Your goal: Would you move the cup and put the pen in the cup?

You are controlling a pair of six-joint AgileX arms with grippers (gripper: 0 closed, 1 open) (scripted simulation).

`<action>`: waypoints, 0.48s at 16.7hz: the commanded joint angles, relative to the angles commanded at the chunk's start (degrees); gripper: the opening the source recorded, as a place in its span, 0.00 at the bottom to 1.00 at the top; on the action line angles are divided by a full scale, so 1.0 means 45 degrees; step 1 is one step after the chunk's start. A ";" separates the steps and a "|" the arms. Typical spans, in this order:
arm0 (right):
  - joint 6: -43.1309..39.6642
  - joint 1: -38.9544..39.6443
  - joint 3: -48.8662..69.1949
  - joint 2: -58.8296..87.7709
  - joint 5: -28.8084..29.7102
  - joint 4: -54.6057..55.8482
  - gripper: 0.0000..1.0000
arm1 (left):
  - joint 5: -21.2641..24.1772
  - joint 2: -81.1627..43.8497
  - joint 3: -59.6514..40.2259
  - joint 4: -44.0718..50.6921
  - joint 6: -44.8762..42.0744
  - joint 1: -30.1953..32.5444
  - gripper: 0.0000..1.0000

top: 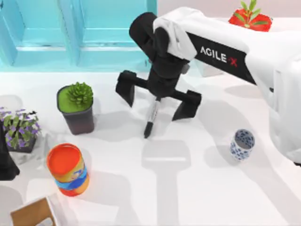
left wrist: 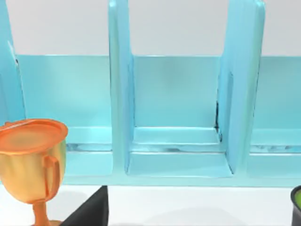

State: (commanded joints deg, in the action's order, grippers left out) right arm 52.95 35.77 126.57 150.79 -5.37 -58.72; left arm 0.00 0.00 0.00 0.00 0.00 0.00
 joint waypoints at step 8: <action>0.0000 0.0000 0.0000 0.0000 0.0000 0.0000 0.40 | 0.0000 0.0000 0.0000 0.0000 0.0000 0.0000 1.00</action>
State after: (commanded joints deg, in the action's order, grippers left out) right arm 52.95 35.77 126.57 150.79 -5.37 -58.72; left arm 0.00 0.00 0.00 0.00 0.00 0.00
